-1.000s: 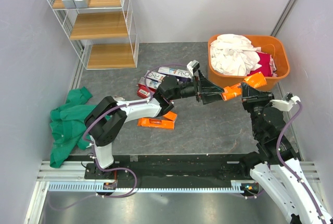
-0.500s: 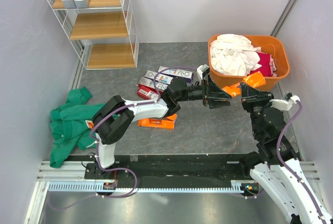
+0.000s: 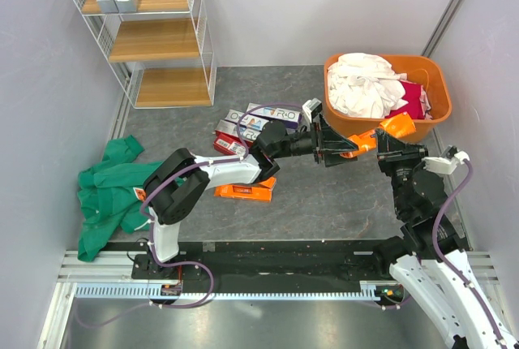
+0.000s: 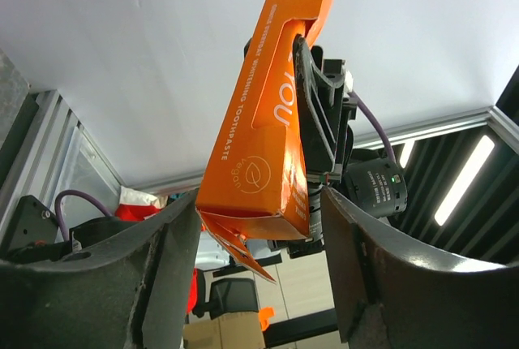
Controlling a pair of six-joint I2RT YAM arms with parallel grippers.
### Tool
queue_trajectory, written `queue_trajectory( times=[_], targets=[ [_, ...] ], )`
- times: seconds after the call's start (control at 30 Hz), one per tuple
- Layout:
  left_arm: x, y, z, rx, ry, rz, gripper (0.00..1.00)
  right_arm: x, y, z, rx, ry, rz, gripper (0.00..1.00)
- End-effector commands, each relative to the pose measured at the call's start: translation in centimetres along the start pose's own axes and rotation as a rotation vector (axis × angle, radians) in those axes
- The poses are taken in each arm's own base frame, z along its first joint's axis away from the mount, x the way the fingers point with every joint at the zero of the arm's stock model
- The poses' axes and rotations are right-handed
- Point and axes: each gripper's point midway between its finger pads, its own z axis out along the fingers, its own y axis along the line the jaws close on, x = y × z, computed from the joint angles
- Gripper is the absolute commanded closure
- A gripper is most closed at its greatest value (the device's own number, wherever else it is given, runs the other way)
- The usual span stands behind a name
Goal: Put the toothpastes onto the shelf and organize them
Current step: Pick up the toothpaste from the center of the board.
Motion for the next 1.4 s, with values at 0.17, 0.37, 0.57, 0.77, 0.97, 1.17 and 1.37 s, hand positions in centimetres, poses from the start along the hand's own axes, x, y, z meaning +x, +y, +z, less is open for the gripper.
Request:
queue_trajectory(
  times=[0.17,0.37,0.57,0.77,0.97,1.17,1.37],
  targets=[
    [-1.4,-1.4,-0.4,0.056,-0.060,0.017,0.44,-0.8,1.3,-0.4,-0.058,-0.026,0.034,0.80],
    [-1.4,-1.5,-0.4,0.063,-0.062,0.022,0.52,-0.6,1.1,-0.3,-0.053,-0.022,0.037,0.77],
    [-1.7,-1.8,-0.6,0.077,-0.075,0.031,0.64,-0.3,0.6,-0.1,-0.040,-0.018,0.042,0.53],
    [-2.6,-1.4,-1.8,0.067,-0.108,0.038,0.76,-0.2,0.3,-0.1,-0.034,-0.017,0.044,0.35],
    [-3.5,-1.2,-3.0,0.049,-0.134,0.049,0.80,0.0,0.1,0.0,-0.028,-0.015,0.046,0.25],
    [-4.2,-1.4,-4.4,0.039,-0.162,0.067,0.82,0.2,0.0,0.1,-0.023,-0.009,0.045,0.23],
    [-5.8,-1.3,-7.1,0.010,-0.218,0.088,0.83,0.2,0.0,0.0,-0.024,-0.008,0.044,0.21]
  ],
)
